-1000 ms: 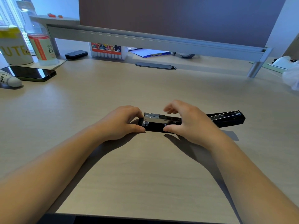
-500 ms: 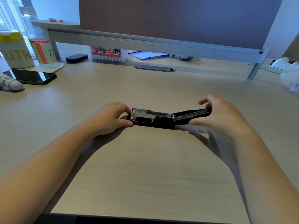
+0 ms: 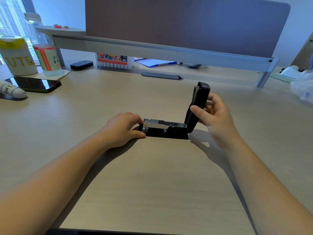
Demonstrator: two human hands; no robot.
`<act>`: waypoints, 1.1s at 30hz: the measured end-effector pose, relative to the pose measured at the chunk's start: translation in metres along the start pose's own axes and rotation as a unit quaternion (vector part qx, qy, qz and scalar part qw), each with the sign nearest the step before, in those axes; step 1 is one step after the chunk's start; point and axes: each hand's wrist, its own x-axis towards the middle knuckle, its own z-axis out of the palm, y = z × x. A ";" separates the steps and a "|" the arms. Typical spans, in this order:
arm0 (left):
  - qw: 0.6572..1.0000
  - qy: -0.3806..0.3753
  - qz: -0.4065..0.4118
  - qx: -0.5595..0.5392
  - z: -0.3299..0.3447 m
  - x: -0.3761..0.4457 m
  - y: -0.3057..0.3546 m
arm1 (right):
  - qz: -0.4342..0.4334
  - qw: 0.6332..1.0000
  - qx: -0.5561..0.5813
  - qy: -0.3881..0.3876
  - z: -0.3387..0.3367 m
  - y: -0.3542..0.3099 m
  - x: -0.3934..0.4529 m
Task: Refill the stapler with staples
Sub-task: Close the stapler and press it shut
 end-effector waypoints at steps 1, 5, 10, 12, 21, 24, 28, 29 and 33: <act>1.000 0.000 0.002 -0.002 0.000 0.000 0.001 | -0.019 1.000 -0.019 -0.002 0.005 0.001 0.000; 1.000 0.003 0.011 -0.003 0.002 0.001 0.005 | -0.037 0.998 -0.043 -0.027 0.023 0.001 0.001; 1.000 0.009 0.020 -0.006 0.006 0.005 0.007 | -0.060 0.981 -0.160 -0.088 0.034 0.006 0.002; 1.000 0.015 0.020 0.000 0.008 0.006 0.008 | -0.088 0.958 -0.246 -0.118 0.034 0.009 0.005; 0.989 0.047 0.036 -0.132 0.005 0.001 0.006 | -0.011 0.946 -0.290 -0.145 0.022 0.013 0.001; 0.984 0.061 0.086 -0.143 0.001 -0.004 0.007 | 0.048 0.950 -0.271 -0.149 0.008 0.019 -0.004; 0.987 0.030 0.125 -0.092 0.003 -0.005 0.004 | 0.065 0.950 -0.269 -0.147 0.003 0.022 -0.006; 0.988 0.026 0.127 -0.088 0.004 -0.005 0.003 | 0.065 0.949 -0.271 -0.149 0.003 0.022 -0.006; 0.985 0.036 0.126 -0.108 0.004 -0.003 0.001 | 0.066 0.948 -0.273 -0.151 0.002 0.023 -0.006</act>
